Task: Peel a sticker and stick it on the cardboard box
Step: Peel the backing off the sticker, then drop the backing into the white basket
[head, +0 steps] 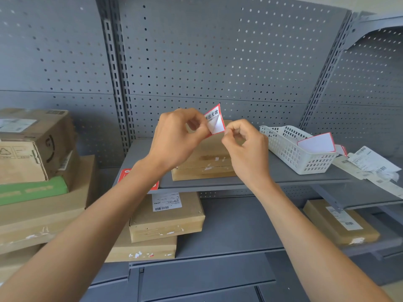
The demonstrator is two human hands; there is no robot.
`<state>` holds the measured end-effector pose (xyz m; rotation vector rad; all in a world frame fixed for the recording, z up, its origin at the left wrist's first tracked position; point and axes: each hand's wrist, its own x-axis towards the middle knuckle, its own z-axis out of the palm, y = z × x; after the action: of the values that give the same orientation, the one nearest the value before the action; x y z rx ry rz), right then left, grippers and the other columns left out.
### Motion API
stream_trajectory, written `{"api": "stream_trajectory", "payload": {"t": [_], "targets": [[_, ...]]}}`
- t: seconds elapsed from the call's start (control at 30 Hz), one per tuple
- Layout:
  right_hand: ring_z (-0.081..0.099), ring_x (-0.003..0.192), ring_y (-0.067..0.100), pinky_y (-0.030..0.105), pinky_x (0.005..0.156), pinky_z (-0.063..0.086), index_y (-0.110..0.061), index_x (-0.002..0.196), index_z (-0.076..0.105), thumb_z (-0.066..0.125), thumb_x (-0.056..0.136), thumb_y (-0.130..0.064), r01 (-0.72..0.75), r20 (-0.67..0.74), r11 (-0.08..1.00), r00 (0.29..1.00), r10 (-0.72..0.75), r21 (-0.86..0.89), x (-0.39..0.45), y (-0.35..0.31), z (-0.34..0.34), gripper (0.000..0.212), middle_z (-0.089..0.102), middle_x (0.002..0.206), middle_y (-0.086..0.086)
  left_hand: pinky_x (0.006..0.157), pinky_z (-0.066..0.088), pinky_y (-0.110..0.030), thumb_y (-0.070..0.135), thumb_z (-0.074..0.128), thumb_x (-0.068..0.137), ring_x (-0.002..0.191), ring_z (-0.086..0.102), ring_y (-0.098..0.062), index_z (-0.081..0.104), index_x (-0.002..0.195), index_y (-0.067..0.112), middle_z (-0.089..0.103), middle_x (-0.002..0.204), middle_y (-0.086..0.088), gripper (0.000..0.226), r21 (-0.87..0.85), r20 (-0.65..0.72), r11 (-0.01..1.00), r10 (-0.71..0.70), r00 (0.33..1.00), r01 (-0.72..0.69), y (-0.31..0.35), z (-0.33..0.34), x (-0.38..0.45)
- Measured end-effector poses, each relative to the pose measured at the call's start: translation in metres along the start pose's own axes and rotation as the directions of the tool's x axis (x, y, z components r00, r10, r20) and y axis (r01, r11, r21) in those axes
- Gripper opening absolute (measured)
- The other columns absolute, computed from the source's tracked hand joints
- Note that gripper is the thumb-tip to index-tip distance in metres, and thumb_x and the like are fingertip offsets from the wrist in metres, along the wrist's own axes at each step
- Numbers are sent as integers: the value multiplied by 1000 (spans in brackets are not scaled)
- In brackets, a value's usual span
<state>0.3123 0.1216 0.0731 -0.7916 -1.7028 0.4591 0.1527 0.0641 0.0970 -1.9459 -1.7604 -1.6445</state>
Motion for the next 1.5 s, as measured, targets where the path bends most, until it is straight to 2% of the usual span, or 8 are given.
{"api": "stream_trajectory", "payload": {"t": [0.2, 0.4, 0.67, 0.93, 1.07, 1.17, 1.3, 1.5], "targets": [[62, 74, 13, 43, 80, 53, -29, 70, 61, 61, 77, -20, -145, -43, 989, 988, 146, 32, 6, 8, -2, 12, 65, 71, -14, 64, 43, -14, 17, 65, 90, 67, 58, -1, 73, 78, 15, 70, 75, 7, 14, -108, -54, 982, -164, 985, 157, -13, -9, 8], [64, 77, 30, 33, 72, 50, -17, 75, 63, 60, 80, -9, -165, -59, 982, 984, 171, 90, 12, 14, -4, 10, 69, 75, 6, 72, 52, -27, 15, 58, 89, 73, 63, -8, 71, 83, 8, 74, 81, -5, 16, -217, -77, 947, -258, 963, 237, -29, -23, 15], [66, 82, 33, 28, 72, 50, -19, 76, 63, 55, 75, -27, -167, -108, 980, 978, 179, 110, 24, 30, -6, 11, 71, 80, 13, 60, 45, -9, 16, 53, 93, 72, 64, -7, 71, 89, 7, 75, 85, -6, 21, -229, -178, 921, -357, 917, 315, -55, -34, 23], [67, 83, 33, 33, 75, 53, -23, 77, 63, 58, 78, -22, -165, -146, 986, 976, 164, 8, 31, 49, -23, 6, 72, 80, 12, 70, 52, -26, 20, 53, 94, 81, 69, -15, 70, 93, 9, 75, 88, -4, 21, -208, -204, 932, -338, 919, 297, -59, -28, 29], [69, 83, 31, 41, 78, 56, -26, 76, 64, 59, 77, -20, -178, -191, 984, 967, 169, -29, 40, 61, -53, 8, 71, 78, 5, 63, 49, -28, 19, 54, 93, 65, 62, -2, 70, 87, 12, 72, 79, 5, 18, -202, -165, 944, -294, 941, 260, -42, -6, 34], [69, 81, 27, 39, 78, 56, -24, 77, 64, 58, 79, -18, -202, -210, 975, 961, 179, -95, 55, 78, -88, 9, 70, 77, 2, 75, 54, -40, 22, 54, 91, 81, 68, -25, 69, 85, 14, 74, 83, -6, 18, -204, -142, 946, -282, 949, 251, -26, 15, 41], [58, 64, 3, 24, 65, 48, -12, 81, 68, 59, 85, -11, -259, -226, 935, 952, 205, -242, 71, 102, -140, 10, 66, 71, -3, 80, 55, -45, 21, 54, 91, 88, 68, -32, 69, 86, 12, 74, 86, -8, 17, -223, -114, 943, -278, 954, 248, -6, 44, 48], [58, 78, 20, 32, 76, 47, -15, 78, 69, 57, 86, -13, -385, -220, 844, 920, 323, -373, 81, 138, -203, 15, 66, 75, 4, 83, 55, -41, 22, 55, 90, 88, 71, -23, 69, 84, 16, 75, 85, 1, 17, -233, -88, 941, -273, 958, 246, 15, 84, 52]]}}
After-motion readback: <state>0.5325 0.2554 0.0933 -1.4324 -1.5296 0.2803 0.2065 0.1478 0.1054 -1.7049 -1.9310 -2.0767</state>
